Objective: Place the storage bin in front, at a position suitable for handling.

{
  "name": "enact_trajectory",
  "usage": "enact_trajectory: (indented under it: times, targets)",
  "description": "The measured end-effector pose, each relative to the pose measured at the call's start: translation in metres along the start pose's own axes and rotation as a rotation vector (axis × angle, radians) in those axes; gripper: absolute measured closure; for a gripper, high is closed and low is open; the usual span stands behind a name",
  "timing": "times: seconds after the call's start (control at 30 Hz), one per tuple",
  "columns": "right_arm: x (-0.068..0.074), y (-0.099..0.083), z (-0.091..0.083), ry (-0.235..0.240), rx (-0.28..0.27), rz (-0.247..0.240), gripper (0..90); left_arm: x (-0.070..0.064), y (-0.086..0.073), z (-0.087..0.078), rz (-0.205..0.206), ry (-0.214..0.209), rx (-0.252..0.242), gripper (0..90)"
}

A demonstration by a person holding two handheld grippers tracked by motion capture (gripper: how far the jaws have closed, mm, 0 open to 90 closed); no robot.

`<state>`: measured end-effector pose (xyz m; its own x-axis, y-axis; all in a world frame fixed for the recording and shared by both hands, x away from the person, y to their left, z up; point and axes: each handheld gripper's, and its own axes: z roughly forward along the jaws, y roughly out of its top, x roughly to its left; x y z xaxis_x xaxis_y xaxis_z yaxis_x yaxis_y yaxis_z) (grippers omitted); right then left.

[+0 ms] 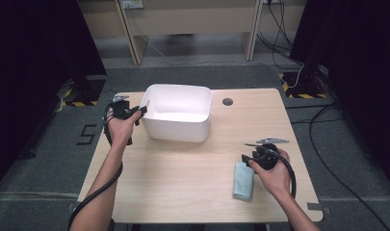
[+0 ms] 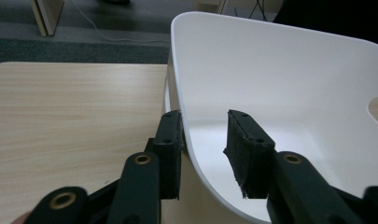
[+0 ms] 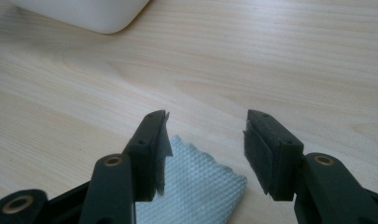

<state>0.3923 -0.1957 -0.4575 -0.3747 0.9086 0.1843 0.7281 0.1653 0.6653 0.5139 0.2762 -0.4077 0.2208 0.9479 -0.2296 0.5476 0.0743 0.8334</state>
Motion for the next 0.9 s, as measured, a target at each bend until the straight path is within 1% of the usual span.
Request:
enact_trajectory:
  times: [0.1,0.17,0.2,0.23,0.27,0.3,0.33,0.4,0.43,0.47,0.5,0.53,0.6,0.67,0.7,0.73,0.77,0.8,0.9]
  targets:
    - [-0.001,0.0,0.001,0.0,-0.002,0.0,49.5,0.002,0.0,0.006,-0.018,0.006,0.025,67.7]
    - [-0.002,0.001,0.001,0.0,-0.004,-0.004,49.5,0.002,-0.002,0.011,-0.017,0.019,0.051,68.4]
    - [-0.002,0.0,0.001,0.0,-0.002,-0.001,49.5,0.001,-0.002,0.012,-0.02,0.026,0.048,69.2]
    - [-0.002,0.001,0.001,0.001,-0.002,-0.002,49.5,-0.001,-0.001,0.011,-0.005,0.041,0.053,71.4]
    - [-0.002,0.001,0.001,0.001,-0.002,-0.002,49.5,-0.001,-0.001,0.011,-0.005,0.041,0.053,73.3]
    - [-0.002,0.001,0.001,0.001,-0.003,0.0,49.5,-0.005,0.0,0.008,0.019,0.054,0.059,75.2]
    - [-0.002,0.001,0.0,0.001,-0.004,0.003,49.5,-0.009,-0.001,0.006,0.029,0.045,0.062,76.5]
    - [-0.002,0.002,0.0,0.002,-0.007,0.004,49.5,-0.012,-0.001,0.005,0.034,0.038,0.066,77.1]
    - [-0.002,0.002,-0.001,0.003,-0.009,-0.003,49.5,-0.018,-0.004,0.003,0.047,0.031,0.068,76.1]
    - [-0.002,0.002,-0.001,0.003,-0.009,-0.003,49.5,-0.018,-0.004,0.003,0.047,0.031,0.068,75.9]
    - [0.0,0.003,-0.002,0.004,-0.011,-0.003,49.5,-0.026,-0.007,0.0,0.067,0.036,0.07,75.9]
    - [0.0,0.003,-0.002,0.004,-0.011,-0.003,49.5,-0.026,-0.007,0.0,0.067,0.036,0.07,75.7]
    - [0.004,0.004,-0.005,0.009,-0.022,-0.015,49.6,-0.035,-0.012,-0.004,0.093,0.031,0.074,75.1]
    - [0.006,0.005,-0.006,0.014,-0.032,-0.018,49.7,-0.043,-0.016,-0.008,0.098,0.024,0.073,75.1]
    - [0.007,0.006,-0.007,0.016,-0.036,-0.018,49.7,-0.053,-0.022,-0.013,0.125,0.021,0.075,75.0]
    - [0.007,0.006,-0.007,0.016,-0.036,-0.018,49.7,-0.053,-0.022,-0.013,0.125,0.021,0.075,74.8]
    - [0.01,0.009,-0.008,0.026,-0.048,-0.016,49.9,-0.063,-0.028,-0.017,0.147,0.016,0.07,74.7]
    - [0.01,0.009,-0.008,0.026,-0.048,-0.016,49.9,-0.063,-0.028,-0.017,0.147,0.016,0.07,74.7]
    - [0.015,0.018,-0.012,0.037,-0.075,-0.021,50.0,-0.078,-0.036,-0.025,0.161,-0.001,0.072,74.1]
